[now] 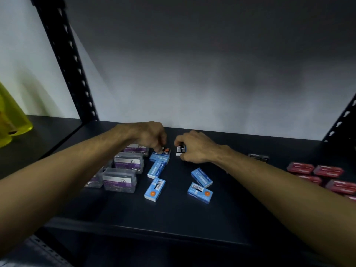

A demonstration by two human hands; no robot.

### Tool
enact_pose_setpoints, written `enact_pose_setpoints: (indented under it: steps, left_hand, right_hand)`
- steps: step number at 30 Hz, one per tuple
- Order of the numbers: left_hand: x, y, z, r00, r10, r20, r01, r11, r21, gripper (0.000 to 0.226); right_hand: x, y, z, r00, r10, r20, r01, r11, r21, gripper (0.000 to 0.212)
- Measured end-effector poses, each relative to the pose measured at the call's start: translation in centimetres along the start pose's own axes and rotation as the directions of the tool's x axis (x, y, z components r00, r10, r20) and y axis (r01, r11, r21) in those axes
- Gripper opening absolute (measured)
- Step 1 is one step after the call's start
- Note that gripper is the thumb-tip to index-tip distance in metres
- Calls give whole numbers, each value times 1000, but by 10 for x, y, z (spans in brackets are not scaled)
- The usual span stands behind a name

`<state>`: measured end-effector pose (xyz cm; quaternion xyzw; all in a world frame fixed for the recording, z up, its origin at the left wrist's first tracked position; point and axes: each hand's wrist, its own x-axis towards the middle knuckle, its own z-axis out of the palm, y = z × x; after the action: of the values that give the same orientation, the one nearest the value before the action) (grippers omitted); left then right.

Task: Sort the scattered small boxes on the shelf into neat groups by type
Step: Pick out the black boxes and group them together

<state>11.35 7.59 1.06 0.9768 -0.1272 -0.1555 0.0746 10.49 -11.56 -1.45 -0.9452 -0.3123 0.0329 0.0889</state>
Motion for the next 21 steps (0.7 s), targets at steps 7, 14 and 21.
enact_pose_setpoints:
  steps: [7,14,21]
  left_hand:
    - [4,-2,0,999,27,39,-25,999,-46,29]
    - [0,0,0,998,40,45,-36,996,-83,25]
    - [4,3,3,998,37,-55,-45,988,-149,14]
  right_hand:
    - [3,0,-1,1000,-10,20,10,1000,2,38]
    - [-1,-1,-4,1000,-14,-11,13,999,-51,34]
    - [2,-1,-3,1000,27,7,-26,990,-138,62]
